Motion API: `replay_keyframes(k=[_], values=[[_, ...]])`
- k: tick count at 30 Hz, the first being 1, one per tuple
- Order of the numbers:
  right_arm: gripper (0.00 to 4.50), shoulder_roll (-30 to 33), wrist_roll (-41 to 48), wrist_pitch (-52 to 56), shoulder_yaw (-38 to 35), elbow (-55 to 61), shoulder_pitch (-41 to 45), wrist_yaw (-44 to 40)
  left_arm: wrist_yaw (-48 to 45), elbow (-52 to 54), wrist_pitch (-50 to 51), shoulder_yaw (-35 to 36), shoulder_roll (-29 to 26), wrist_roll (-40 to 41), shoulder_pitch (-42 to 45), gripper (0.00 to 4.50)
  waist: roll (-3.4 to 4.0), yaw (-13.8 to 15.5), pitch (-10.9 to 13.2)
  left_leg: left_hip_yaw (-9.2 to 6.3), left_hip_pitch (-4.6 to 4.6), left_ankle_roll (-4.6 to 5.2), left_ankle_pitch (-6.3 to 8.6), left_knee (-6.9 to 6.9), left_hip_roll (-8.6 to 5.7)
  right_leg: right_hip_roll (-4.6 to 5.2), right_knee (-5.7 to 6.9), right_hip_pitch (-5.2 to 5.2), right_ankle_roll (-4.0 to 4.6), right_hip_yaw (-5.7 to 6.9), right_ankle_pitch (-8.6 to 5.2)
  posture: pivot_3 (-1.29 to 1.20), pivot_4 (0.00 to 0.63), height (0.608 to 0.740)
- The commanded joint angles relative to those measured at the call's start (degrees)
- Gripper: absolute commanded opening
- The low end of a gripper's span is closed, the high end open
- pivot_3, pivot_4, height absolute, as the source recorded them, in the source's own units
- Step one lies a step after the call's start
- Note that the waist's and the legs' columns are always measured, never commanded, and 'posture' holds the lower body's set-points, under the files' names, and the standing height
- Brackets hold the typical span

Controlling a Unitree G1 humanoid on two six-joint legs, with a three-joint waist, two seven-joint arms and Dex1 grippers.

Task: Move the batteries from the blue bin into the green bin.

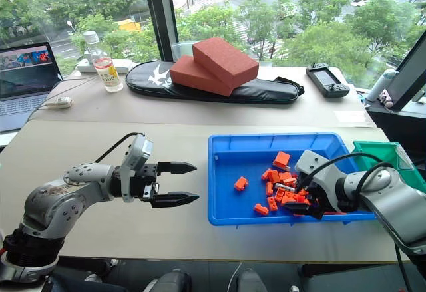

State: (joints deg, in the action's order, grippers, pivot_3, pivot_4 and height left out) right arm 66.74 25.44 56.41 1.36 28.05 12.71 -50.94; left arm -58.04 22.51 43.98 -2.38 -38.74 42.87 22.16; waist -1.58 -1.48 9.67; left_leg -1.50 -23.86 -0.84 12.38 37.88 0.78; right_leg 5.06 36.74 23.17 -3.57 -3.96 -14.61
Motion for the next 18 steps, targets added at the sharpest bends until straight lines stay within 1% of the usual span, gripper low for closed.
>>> replay_keyframes(k=[1,9,18], values=[[3.98,-0.5,-2.3,-3.1,0.1,-2.0,1.3,0.5,-0.3,1.3,-0.7,0.5,-0.1,0.5,0.3,4.5,0.0,0.1,0.0,0.01,0.0,0.0,0.0,0.0,-0.01,0.01,0.0,0.0,0.0,-0.01,0.0,0.0,0.15,0.74],[3.98,-1.6,-5.2,-5.6,3.6,-4.7,3.0,-0.6,-0.4,1.2,-0.8,0.7,-0.4,0.3,0.1,4.5,0.0,0.4,0.0,0.0,-0.01,0.0,0.0,0.0,-0.02,0.02,-0.01,0.0,0.0,0.0,0.0,0.0,0.15,0.74],[3.98,-2.3,-6.4,-6.3,7.3,-6.1,4.0,-2.8,-0.2,1.4,-0.8,0.8,-0.5,0.2,-0.2,4.5,0.0,0.6,0.0,-0.01,-0.01,0.0,0.0,0.0,-0.03,0.03,-0.02,-0.01,0.0,0.0,0.0,0.0,0.15,0.74]])
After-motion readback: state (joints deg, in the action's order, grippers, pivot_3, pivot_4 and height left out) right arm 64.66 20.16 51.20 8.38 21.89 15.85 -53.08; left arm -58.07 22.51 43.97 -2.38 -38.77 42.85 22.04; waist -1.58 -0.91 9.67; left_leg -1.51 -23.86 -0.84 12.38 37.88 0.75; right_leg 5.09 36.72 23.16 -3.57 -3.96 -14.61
